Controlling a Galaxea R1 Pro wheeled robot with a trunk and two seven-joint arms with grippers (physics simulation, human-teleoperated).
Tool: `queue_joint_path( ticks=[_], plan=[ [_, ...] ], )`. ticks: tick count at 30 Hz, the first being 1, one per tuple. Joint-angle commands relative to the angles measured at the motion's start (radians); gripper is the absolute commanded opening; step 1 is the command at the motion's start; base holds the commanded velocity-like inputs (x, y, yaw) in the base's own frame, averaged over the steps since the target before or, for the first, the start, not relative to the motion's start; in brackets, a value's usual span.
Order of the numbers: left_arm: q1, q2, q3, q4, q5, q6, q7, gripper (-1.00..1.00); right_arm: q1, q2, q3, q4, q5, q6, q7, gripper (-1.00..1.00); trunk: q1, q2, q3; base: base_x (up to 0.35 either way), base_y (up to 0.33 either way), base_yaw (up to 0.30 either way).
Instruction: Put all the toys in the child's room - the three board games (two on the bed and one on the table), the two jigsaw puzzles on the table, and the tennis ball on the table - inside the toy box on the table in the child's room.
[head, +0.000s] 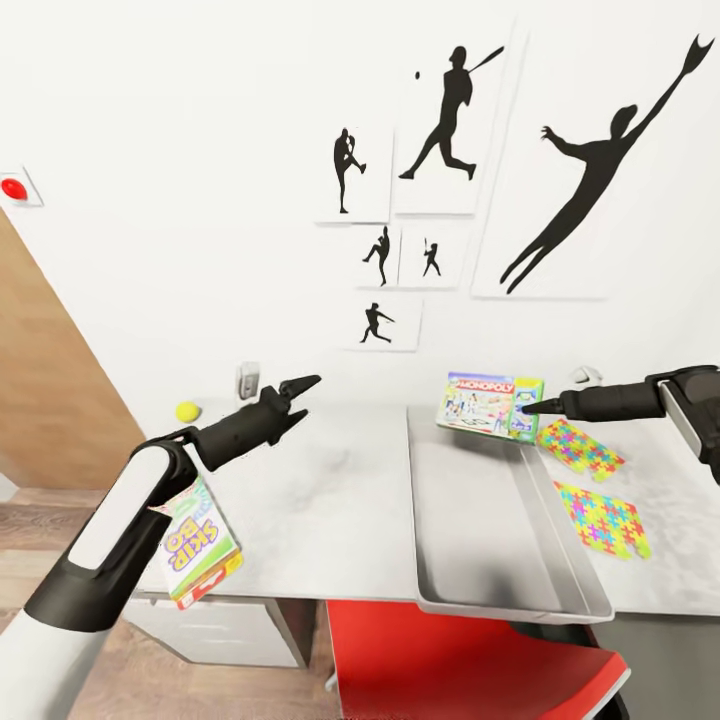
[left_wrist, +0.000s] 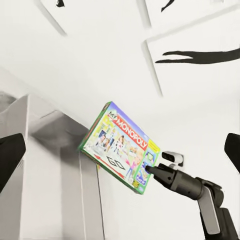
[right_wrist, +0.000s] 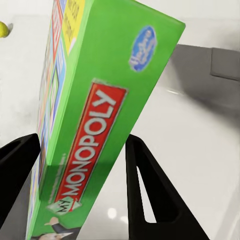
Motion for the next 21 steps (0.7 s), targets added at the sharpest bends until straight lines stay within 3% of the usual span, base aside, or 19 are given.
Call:
queue_joint_path(
  ticks=[1, 6, 12, 21],
  plan=[
    [-0.008, 0.001, 0.012, 0.0, 0.023, 0.005, 0.027, 1.0, -0.002, -0.001, 0.005, 0.0, -0.008, 0.008, -0.003, -1.0, 0.001, -0.002, -0.004, 0.0, 0.0, 0.0],
    [-0.048, -0.001, 0.054, 0.004, 0.058, 0.019, 0.105, 1.0, -0.003, -0.002, 0.006, 0.0, 0.023, 0.008, -0.003, -1.0, 0.001, -0.002, -0.012, 0.0, 0.0, 0.0],
    [-0.078, -0.002, 0.068, 0.006, 0.091, 0.023, 0.154, 1.0, -0.002, -0.004, 0.006, -0.001, 0.051, 0.007, 0.004, -1.0, 0.001, -0.002, -0.022, 0.0, 0.0, 0.0],
    [-0.09, 0.0, 0.075, 0.007, 0.119, 0.025, 0.185, 1.0, -0.001, -0.012, 0.042, -0.002, 0.091, -0.003, 0.093, -1.0, 0.001, -0.002, -0.036, 0.0, 0.0, 0.0]
  ],
)
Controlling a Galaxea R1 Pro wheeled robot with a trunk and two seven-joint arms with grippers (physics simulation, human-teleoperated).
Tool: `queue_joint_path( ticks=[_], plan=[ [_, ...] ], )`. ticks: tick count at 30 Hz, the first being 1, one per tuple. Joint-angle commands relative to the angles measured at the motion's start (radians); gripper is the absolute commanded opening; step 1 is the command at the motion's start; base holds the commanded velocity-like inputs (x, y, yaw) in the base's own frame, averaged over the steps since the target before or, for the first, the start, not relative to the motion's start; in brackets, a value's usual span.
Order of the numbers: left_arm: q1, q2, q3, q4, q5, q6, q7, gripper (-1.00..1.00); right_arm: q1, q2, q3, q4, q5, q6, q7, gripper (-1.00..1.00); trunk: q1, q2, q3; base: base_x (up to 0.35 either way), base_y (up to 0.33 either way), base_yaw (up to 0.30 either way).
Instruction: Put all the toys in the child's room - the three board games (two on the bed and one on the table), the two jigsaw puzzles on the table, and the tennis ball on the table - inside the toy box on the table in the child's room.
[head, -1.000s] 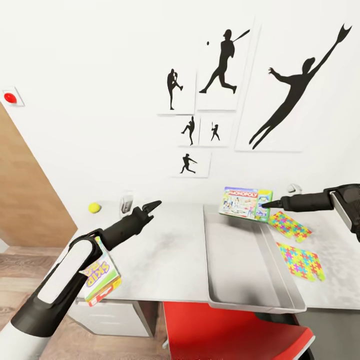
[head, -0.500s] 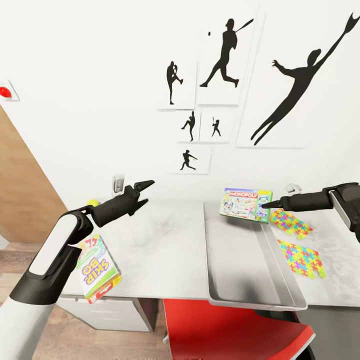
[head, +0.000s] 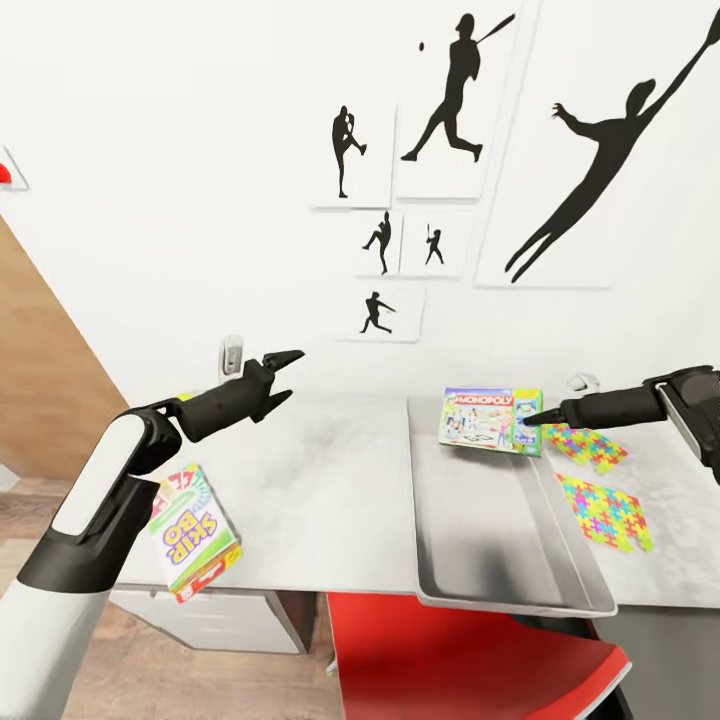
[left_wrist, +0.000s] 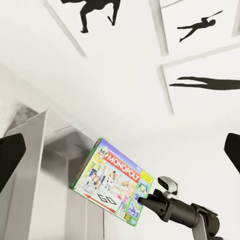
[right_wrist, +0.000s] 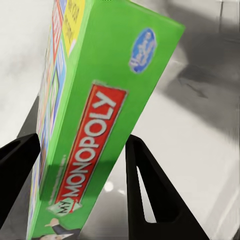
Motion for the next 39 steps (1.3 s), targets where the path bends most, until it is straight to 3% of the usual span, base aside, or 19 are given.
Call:
queue_joint_path(
  ticks=[1, 6, 12, 39],
  plan=[
    [-0.001, 0.001, -0.001, -0.001, 0.011, -0.001, 0.01, 1.0, -0.002, -0.001, 0.003, 0.0, -0.001, 0.007, 0.004, -1.0, 0.001, -0.002, -0.004, 0.0, 0.0, 0.0],
    [-0.004, 0.001, 0.0, 0.0, 0.014, -0.001, 0.014, 1.0, -0.001, 0.0, 0.018, -0.001, 0.043, 0.003, 0.031, -1.0, 0.001, -0.002, -0.012, 0.0, 0.0, 0.0],
    [-0.004, 0.001, 0.0, 0.003, 0.015, -0.001, 0.016, 1.0, -0.001, 0.005, 0.024, -0.001, 0.061, 0.001, 0.04, -1.0, 0.001, -0.002, -0.022, 0.0, 0.0, 0.0],
    [-0.008, -0.006, -0.001, 0.013, 0.015, -0.001, 0.044, 1.0, -0.004, 0.012, 0.025, -0.003, 0.072, -0.001, 0.044, -1.0, 0.001, -0.002, -0.066, 0.0, 0.0, 0.0]
  ],
)
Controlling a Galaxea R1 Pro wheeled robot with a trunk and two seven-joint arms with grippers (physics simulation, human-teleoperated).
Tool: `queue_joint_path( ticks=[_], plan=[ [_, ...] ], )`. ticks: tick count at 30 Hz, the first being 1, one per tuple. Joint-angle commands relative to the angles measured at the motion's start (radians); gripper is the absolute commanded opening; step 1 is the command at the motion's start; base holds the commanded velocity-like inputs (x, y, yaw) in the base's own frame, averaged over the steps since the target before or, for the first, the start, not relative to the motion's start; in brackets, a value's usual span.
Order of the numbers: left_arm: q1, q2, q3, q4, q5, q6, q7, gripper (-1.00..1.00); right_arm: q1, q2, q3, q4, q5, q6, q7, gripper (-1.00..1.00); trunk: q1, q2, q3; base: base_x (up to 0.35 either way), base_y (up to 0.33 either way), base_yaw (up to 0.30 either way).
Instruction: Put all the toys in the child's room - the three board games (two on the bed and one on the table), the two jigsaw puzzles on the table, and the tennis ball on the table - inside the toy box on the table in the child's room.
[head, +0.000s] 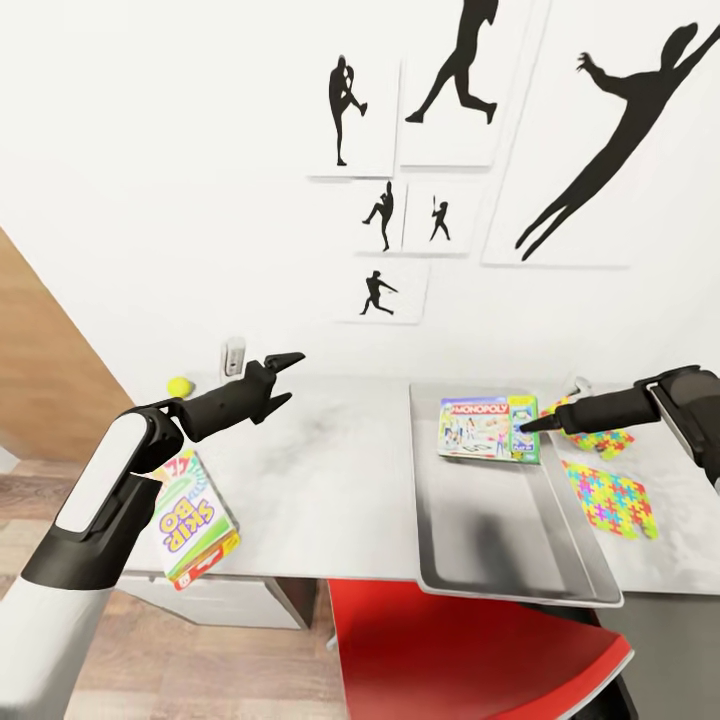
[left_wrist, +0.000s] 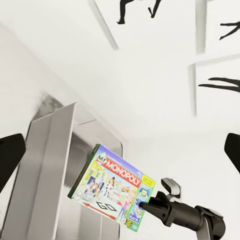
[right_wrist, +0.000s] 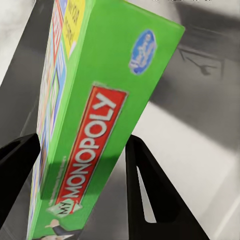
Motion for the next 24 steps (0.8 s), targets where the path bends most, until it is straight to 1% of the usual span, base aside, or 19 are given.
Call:
queue_joint_path(
  ticks=[1, 11, 24],
  plan=[
    [-0.001, 0.0, -0.001, -0.001, 0.011, -0.002, 0.012, 1.0, -0.004, 0.0, 0.001, -0.001, 0.006, 0.007, 0.007, -1.0, 0.001, -0.002, -0.004, 0.0, 0.0, 0.0],
    [-0.008, -0.002, -0.001, -0.001, 0.011, -0.002, 0.019, 1.0, -0.021, 0.007, 0.001, -0.002, 0.006, 0.007, 0.007, -1.0, 0.001, -0.002, -0.02, 0.0, 0.0, 0.0],
    [-0.014, -0.003, -0.002, -0.001, 0.011, -0.002, 0.02, 1.0, -0.032, 0.009, 0.001, -0.008, 0.007, 0.007, 0.007, -1.0, 0.001, -0.002, -0.041, 0.0, 0.0, 0.0]
  ],
)
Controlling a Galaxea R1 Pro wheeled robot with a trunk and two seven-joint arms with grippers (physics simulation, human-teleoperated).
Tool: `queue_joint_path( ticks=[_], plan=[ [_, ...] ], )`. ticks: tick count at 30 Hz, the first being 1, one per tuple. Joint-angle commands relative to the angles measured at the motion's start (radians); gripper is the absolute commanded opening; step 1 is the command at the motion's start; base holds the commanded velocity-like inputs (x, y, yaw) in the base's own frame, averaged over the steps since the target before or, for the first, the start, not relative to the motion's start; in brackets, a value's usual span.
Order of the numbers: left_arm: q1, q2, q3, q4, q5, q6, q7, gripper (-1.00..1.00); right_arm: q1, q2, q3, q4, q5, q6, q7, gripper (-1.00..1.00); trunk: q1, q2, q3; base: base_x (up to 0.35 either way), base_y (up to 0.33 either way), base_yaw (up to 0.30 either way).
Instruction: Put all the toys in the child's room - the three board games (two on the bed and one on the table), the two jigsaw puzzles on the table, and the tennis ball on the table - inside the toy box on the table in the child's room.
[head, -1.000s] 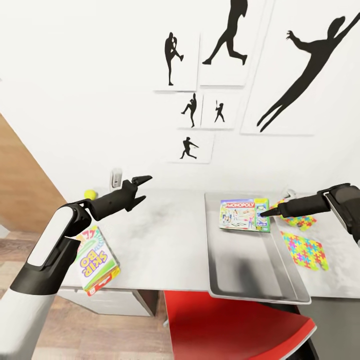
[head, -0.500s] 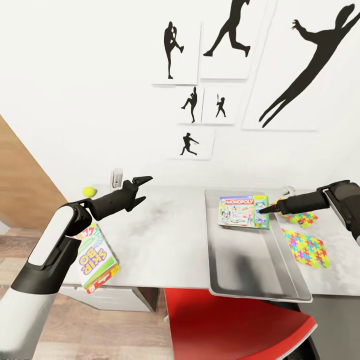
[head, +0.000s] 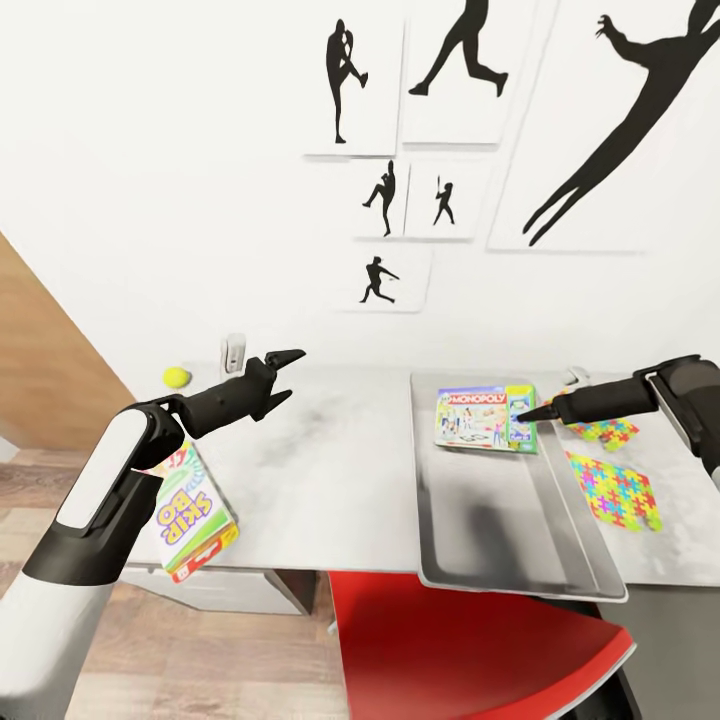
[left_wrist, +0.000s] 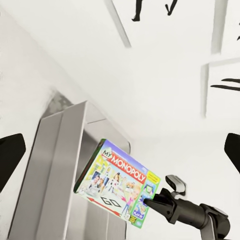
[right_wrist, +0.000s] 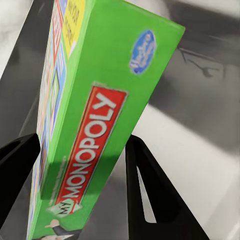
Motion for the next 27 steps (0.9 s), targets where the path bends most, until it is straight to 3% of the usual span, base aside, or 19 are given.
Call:
queue_joint_path(
  ticks=[1, 27],
  plan=[
    [-0.001, 0.001, -0.001, -0.001, 0.011, -0.002, 0.01, 1.0, -0.002, -0.001, 0.001, -0.002, 0.006, 0.007, 0.007, -1.0, 0.001, -0.002, -0.004, 0.0, 0.0, 0.0],
    [-0.011, -0.002, -0.005, 0.001, 0.012, -0.002, 0.011, 1.0, -0.004, -0.001, 0.001, -0.01, 0.006, 0.009, 0.008, -1.0, 0.001, -0.002, -0.046, 0.0, 0.0, 0.0]
  ],
)
